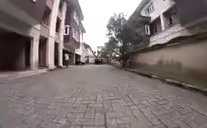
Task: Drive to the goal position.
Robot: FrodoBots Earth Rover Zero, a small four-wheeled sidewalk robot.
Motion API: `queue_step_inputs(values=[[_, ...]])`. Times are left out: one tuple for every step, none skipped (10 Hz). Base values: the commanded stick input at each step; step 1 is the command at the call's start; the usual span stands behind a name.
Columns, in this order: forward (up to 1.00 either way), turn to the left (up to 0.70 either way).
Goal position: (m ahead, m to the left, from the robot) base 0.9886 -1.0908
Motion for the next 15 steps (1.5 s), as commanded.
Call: queue_step_inputs(values=[[0.7,0.0],[0.7,0.0],[0.7,0.0],[0.7,0.0],[0.7,0.0],[0.7,0.0],[0.7,0.0],[0.7,0.0],[0.7,0.0],[0.7,0.0],[0.7,0.0],[0.7,0.0],[0.7,0.0],[0.7,0.0],[0.7,0.0]])
